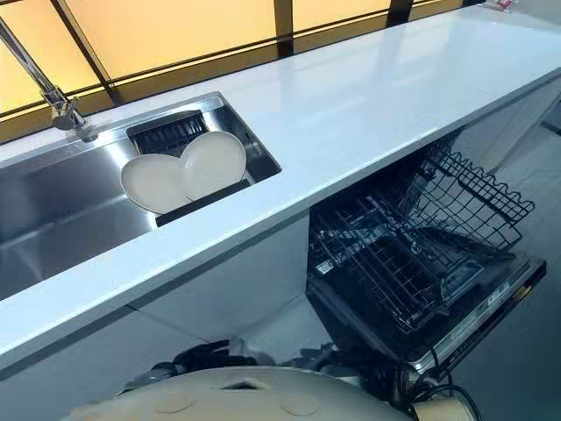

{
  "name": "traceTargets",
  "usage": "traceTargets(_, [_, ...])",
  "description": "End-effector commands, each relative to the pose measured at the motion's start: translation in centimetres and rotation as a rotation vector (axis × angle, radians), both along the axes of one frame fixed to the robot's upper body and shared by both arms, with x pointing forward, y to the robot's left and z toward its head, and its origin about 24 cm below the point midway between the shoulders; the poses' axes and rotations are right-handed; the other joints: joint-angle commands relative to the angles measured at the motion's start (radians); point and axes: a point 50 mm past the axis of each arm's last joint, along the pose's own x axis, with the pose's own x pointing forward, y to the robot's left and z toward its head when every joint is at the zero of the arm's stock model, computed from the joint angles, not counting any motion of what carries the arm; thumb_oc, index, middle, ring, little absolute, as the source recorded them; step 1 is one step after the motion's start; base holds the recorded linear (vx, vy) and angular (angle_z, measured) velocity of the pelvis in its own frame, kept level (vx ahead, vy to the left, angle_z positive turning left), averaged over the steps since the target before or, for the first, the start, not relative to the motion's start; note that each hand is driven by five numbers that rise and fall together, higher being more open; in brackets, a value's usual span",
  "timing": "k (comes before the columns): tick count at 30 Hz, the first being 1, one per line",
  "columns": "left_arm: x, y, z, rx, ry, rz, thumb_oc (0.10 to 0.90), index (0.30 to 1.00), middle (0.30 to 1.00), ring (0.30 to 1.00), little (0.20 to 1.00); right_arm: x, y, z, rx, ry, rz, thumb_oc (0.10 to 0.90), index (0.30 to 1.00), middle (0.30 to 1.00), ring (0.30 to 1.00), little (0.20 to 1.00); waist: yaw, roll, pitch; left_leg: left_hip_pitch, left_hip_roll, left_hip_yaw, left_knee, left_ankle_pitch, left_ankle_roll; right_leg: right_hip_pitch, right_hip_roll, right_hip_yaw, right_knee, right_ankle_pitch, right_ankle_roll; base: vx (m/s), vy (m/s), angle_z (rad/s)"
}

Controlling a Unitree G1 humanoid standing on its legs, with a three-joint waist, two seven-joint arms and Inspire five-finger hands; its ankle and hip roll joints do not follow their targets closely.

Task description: Pick up plates and place into dishwasher.

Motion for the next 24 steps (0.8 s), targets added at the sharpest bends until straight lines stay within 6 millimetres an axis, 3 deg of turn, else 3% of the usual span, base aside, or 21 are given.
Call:
traceTargets(1, [0.5, -1.2, -0.2, -0.036, 0.003, -0.037, 0.800, 0.900, 0.900, 0.900, 0.900, -0.6, 1.9, -0.4, 0.089, 0.056, -0.019, 0.800, 0.900, 0.900, 0.900, 0.900, 0.008, 0.003, 0.033, 0.032, -0.116, 0.045, 0.021, -0.116, 0.089, -0.037, 0.042, -0.013, 0.094, -0.080, 0.014, 0.10, -0.129, 0.05])
traceTargets(10, [0.3, -1.4, -0.2, -0.065, -0.012, -0.008, 0.800, 0.900, 0.900, 0.900, 0.900, -1.0, 1.6, -0.5, 0.079, 0.055, -0.025, 0.800, 0.900, 0.900, 0.900, 0.900, 0.015, 0.008, 0.030, 0.034, -0.117, 0.037, 0.020, -0.117, 0.088, -0.031, 0.042, -0.015, 0.091, -0.080, 0.013, 0.00, 0.000, 0.00])
traceTargets(14, [0.3, -1.6, -0.1, -0.145, -0.029, 0.089, 0.800, 0.900, 0.900, 0.900, 0.900, -1.0, 1.4, -0.4, 0.071, 0.058, -0.024, 0.800, 0.900, 0.900, 0.900, 0.900, 0.017, 0.013, 0.028, 0.036, -0.118, 0.034, 0.018, -0.117, 0.087, -0.028, 0.041, -0.014, 0.087, -0.080, 0.013, 0.00, 0.000, 0.00])
traceTargets(18, [1.2, -2.4, 0.3, -0.295, -0.093, 0.136, 0.800, 0.900, 0.900, 0.900, 0.900, -0.7, 0.9, -0.3, 0.062, 0.053, -0.022, 0.800, 0.900, 0.900, 0.900, 0.900, 0.018, 0.019, 0.032, 0.036, -0.119, 0.032, 0.018, -0.117, 0.083, -0.028, 0.041, -0.013, 0.087, -0.079, 0.015, 0.00, 0.000, 0.00])
traceTargets(24, [5.0, -4.8, 3.0, -0.699, -0.277, 0.047, 0.800, 0.900, 0.900, 0.900, 0.900, 0.2, -1.2, 0.3, 0.023, 0.036, -0.020, 0.800, 0.900, 0.900, 0.900, 0.900, 0.028, 0.051, 0.047, 0.028, -0.116, 0.030, 0.016, -0.112, 0.081, -0.038, 0.038, -0.011, 0.094, -0.077, 0.017, -0.04, 0.044, 0.00])
